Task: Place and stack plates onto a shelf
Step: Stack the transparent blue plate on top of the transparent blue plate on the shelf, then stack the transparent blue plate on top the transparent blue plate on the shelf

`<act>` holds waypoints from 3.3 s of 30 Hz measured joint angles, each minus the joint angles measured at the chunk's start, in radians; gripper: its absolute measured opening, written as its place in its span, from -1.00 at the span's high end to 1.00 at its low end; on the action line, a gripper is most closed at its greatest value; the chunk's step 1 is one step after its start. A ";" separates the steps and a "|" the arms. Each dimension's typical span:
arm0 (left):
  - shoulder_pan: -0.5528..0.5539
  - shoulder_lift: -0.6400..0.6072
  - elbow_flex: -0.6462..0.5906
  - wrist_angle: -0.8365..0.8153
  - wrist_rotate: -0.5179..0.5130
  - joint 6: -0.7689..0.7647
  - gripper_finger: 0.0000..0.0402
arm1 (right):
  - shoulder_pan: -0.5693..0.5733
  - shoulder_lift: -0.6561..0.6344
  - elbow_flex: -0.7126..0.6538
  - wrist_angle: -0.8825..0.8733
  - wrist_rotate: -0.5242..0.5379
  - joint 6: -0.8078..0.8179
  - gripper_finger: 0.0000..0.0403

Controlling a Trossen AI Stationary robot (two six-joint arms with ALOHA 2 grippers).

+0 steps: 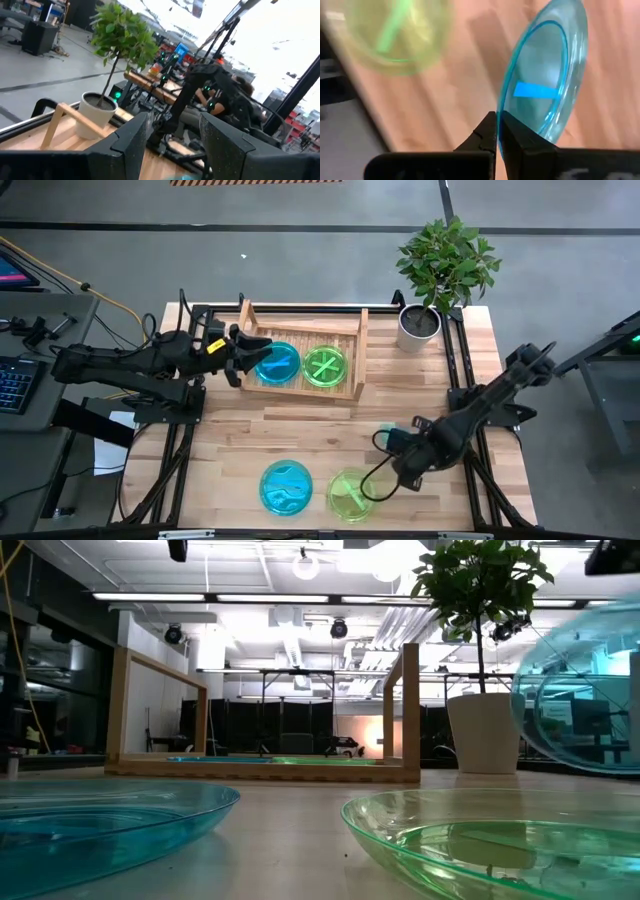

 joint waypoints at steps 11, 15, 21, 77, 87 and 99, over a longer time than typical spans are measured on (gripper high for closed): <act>0.000 -0.001 0.000 0.151 0.001 0.004 0.14 | -0.132 -0.082 0.001 0.389 -0.121 -0.228 1.00; 0.000 -0.005 0.001 0.265 0.003 0.001 0.14 | -0.219 -0.082 0.001 0.549 -0.097 -0.316 1.00; 0.000 -0.026 0.002 0.359 0.003 0.017 0.14 | -0.349 -0.082 0.002 0.744 -0.046 -0.487 1.00; 0.000 -0.031 0.059 0.338 0.002 -0.009 0.14 | -0.726 0.828 0.665 0.888 0.091 -1.273 0.98; 0.000 -0.031 0.059 0.335 0.002 -0.008 0.14 | -0.742 0.823 0.665 0.837 0.139 -1.200 0.29; 0.000 -0.031 0.059 0.310 0.002 -0.008 0.14 | -0.737 0.720 0.666 0.675 0.097 -1.200 -0.13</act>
